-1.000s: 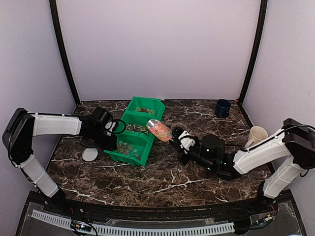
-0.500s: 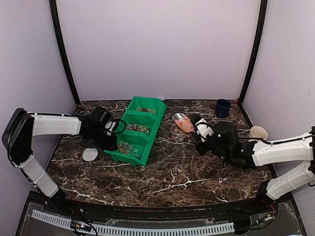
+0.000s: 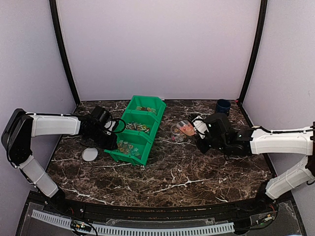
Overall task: Pack the candies
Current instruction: Place the fake candies in the packing bottle.
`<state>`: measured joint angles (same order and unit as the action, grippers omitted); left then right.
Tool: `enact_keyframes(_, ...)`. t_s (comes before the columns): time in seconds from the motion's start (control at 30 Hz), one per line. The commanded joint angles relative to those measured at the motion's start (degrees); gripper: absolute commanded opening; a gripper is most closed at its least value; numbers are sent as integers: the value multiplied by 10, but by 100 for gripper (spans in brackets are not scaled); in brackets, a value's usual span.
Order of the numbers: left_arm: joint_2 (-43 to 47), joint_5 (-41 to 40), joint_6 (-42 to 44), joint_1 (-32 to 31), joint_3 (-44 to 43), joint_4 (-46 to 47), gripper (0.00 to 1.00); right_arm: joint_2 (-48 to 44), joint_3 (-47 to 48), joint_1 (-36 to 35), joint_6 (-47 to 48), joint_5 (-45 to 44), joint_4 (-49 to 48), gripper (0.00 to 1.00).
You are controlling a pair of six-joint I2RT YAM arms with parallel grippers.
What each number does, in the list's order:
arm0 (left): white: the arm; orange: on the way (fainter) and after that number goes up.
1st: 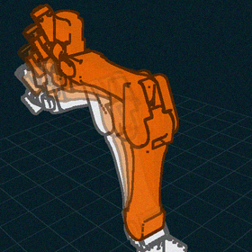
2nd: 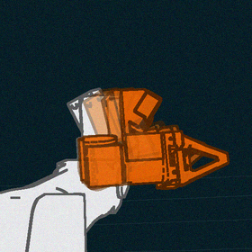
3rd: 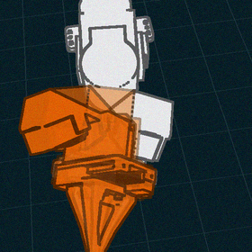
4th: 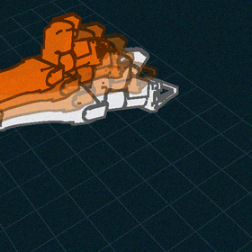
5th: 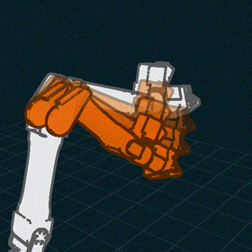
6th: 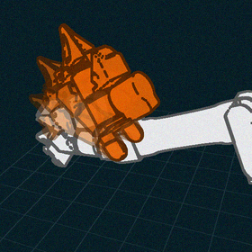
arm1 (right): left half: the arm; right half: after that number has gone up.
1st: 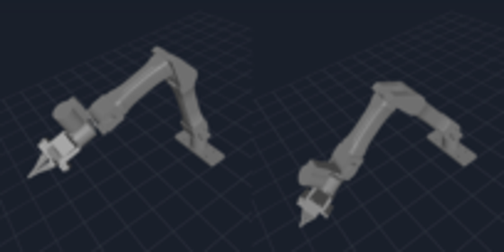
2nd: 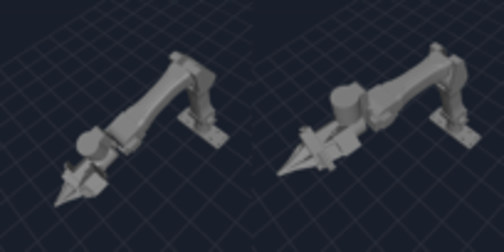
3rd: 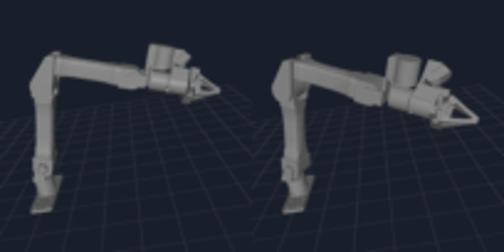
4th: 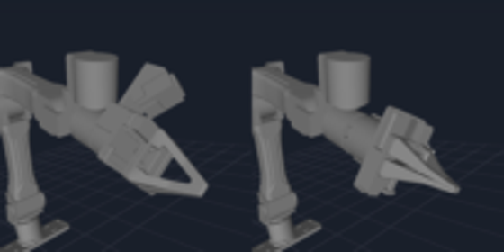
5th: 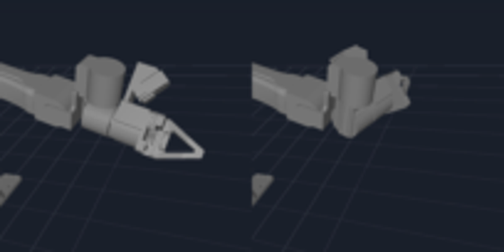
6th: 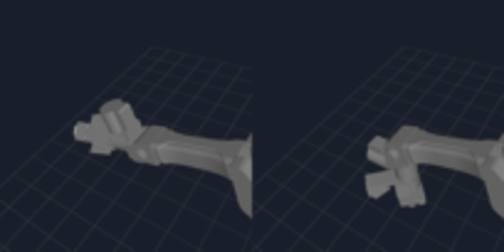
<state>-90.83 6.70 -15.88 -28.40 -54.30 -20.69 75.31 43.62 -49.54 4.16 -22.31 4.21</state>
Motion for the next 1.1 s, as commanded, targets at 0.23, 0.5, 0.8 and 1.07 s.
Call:
enact_keyframes(0.23,51,23,-5,-1,-30,86,0,32,65,8,-14,-12,79,0)
enact_keyframes(0.5,51,23,-4,-1,-30,86,0,61,117,10,-13,-21,142,0)
enact_keyframes(0.8,50,24,-4,-1,-30,85,0,90,148,13,-12,-21,191,0)
enact_keyframes(1.07,50,23,-4,-1,-31,85,0,105,178,17,-9,-25,227,0)
